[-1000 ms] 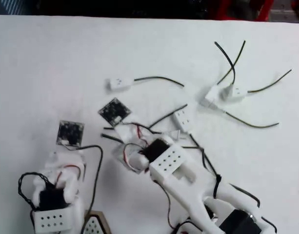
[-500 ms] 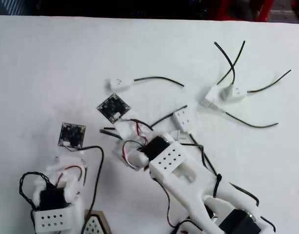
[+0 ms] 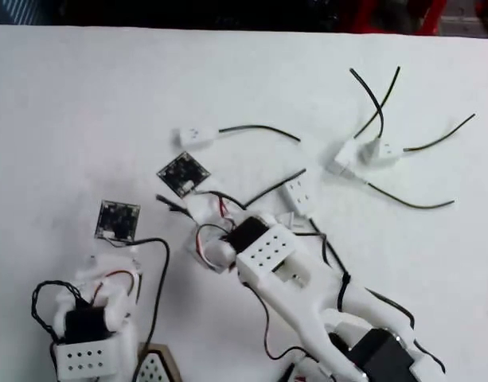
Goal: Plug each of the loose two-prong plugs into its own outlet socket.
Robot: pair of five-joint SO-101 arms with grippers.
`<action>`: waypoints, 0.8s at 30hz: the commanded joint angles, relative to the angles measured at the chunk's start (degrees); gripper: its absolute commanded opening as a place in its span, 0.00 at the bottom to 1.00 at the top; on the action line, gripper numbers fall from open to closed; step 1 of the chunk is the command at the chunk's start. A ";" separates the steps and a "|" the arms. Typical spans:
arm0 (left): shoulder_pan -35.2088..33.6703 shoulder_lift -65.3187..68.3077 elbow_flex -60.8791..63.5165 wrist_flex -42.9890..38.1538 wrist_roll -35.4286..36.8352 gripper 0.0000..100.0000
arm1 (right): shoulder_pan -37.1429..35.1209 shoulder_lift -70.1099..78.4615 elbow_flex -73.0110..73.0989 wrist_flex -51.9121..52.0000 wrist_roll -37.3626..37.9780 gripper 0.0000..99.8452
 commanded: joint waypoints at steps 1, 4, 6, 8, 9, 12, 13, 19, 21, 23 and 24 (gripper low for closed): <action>-0.31 -0.75 -0.35 0.26 0.18 0.03 | 1.19 -0.75 -0.97 0.66 0.70 0.02; -0.31 -0.75 -0.35 0.26 0.18 0.03 | 2.77 -0.75 -0.97 1.54 3.16 0.02; -0.31 -0.75 -0.35 0.26 0.18 0.03 | 3.30 -0.48 -0.88 1.54 3.52 0.02; -0.31 -0.75 -0.35 0.26 0.18 0.03 | 3.12 -0.48 -0.79 1.63 3.52 0.02; -0.31 -0.75 -0.35 0.26 0.18 0.03 | 3.03 -0.48 -0.79 1.63 3.52 0.02; -0.31 -0.75 -0.35 0.26 0.18 0.03 | 2.51 -0.48 -0.70 1.63 3.52 0.02; -0.31 -0.75 -0.35 0.26 0.18 0.03 | 2.42 -0.48 -0.70 1.63 3.52 0.02; -0.31 -0.75 -0.35 0.26 0.18 0.03 | 2.42 -0.48 0.09 1.71 3.69 0.02; -0.31 -0.75 -0.35 0.26 0.18 0.03 | 2.51 -0.48 0.18 1.71 3.78 0.02; -0.31 -0.75 -0.35 0.26 0.18 0.03 | 2.51 -0.40 0.18 1.71 3.78 0.02; -0.31 -0.75 -0.35 0.26 0.18 0.03 | 2.51 -0.40 0.18 1.71 3.87 0.02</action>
